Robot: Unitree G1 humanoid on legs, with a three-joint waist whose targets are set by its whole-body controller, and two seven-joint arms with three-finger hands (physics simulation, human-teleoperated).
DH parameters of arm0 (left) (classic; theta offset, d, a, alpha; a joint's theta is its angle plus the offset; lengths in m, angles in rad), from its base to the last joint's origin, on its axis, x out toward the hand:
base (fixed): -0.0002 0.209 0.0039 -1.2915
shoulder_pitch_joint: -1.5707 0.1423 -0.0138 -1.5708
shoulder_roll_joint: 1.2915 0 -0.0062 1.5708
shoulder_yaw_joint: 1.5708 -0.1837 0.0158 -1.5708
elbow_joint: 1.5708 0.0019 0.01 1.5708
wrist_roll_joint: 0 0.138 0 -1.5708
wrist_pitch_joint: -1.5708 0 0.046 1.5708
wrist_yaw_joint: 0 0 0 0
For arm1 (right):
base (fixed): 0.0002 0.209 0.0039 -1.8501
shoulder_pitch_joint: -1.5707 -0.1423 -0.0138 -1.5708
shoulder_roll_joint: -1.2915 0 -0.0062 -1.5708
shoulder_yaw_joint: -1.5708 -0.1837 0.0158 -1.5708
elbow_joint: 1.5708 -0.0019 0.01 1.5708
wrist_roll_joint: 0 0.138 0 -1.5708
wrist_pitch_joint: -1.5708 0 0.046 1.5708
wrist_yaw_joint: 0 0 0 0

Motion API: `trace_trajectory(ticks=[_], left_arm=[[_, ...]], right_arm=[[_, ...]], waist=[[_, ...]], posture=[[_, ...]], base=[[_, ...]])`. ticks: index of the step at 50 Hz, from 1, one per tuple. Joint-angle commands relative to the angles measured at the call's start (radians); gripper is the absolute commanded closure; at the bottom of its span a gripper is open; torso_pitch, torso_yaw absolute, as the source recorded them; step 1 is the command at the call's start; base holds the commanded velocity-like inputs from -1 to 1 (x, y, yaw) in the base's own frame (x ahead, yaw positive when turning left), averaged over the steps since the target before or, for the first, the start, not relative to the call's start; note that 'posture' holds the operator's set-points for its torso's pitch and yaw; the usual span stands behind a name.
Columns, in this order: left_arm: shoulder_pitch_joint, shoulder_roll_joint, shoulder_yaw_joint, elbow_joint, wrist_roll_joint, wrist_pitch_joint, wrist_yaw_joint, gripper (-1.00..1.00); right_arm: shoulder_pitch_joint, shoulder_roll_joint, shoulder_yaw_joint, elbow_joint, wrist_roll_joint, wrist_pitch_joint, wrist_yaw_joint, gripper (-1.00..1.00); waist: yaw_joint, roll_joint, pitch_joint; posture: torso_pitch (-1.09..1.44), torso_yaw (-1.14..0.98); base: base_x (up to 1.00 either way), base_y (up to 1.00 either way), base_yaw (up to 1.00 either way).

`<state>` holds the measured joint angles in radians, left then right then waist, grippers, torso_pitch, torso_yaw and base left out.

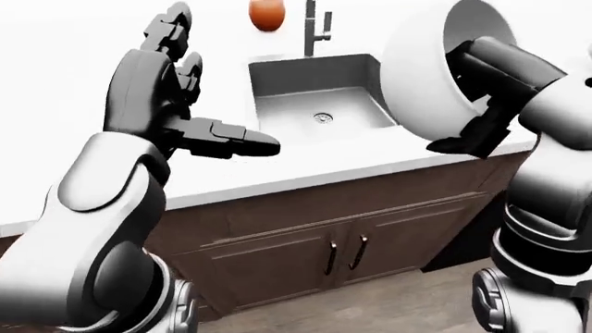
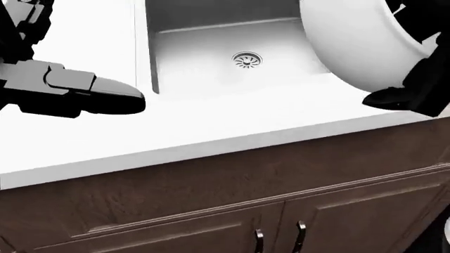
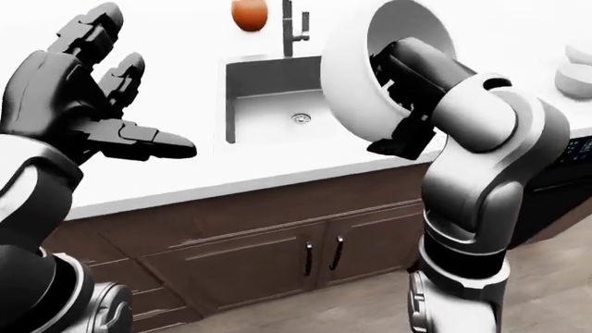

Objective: Stack the bowls from largest to smallest.

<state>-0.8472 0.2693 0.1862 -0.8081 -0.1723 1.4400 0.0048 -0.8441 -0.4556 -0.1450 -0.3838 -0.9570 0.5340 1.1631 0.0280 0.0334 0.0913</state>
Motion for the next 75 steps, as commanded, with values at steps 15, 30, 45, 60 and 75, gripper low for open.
trace_trajectory(ticks=[15, 30, 45, 60, 75], left_arm=[[-0.046, 0.001, -0.005, -0.015, -0.001, 0.004, -0.004, -1.0], [-0.081, 0.01, 0.01, -0.029, -0.005, 0.044, -0.01, -1.0], [-0.119, 0.008, 0.005, -0.024, -0.001, 0.068, -0.01, -1.0], [-0.151, 0.017, 0.017, -0.032, 0.003, 0.101, -0.021, -1.0], [-0.131, 0.023, 0.025, -0.026, 0.004, 0.08, -0.029, -1.0]], right_arm=[[-0.039, -0.038, -0.034, -0.009, 0.0, 0.026, -0.024, 1.0], [-0.067, -0.063, -0.039, -0.034, 0.01, 0.064, -0.004, 1.0], [-0.112, -0.107, -0.048, -0.031, 0.028, 0.101, 0.009, 1.0], [-0.139, -0.115, -0.043, -0.027, 0.042, 0.111, -0.002, 1.0], [-0.114, -0.097, -0.036, -0.06, 0.065, 0.112, 0.004, 0.98]], waist=[[-0.045, -0.062, -0.051], [-0.032, -0.044, -0.056], [-0.003, 0.017, -0.044], [-0.014, -0.056, -0.033], [0.014, -0.119, -0.03]], posture=[[0.0, 0.0], [0.0, 0.0], [0.0, 0.0], [0.0, 0.0], [0.0, 0.0]], base=[[0.0, -1.0, 0.0], [-0.05, -1.0, 0.0], [-0.11, -1.0, 0.0], [0.0, -1.0, 0.0], [0.0, -0.17, 0.54]])
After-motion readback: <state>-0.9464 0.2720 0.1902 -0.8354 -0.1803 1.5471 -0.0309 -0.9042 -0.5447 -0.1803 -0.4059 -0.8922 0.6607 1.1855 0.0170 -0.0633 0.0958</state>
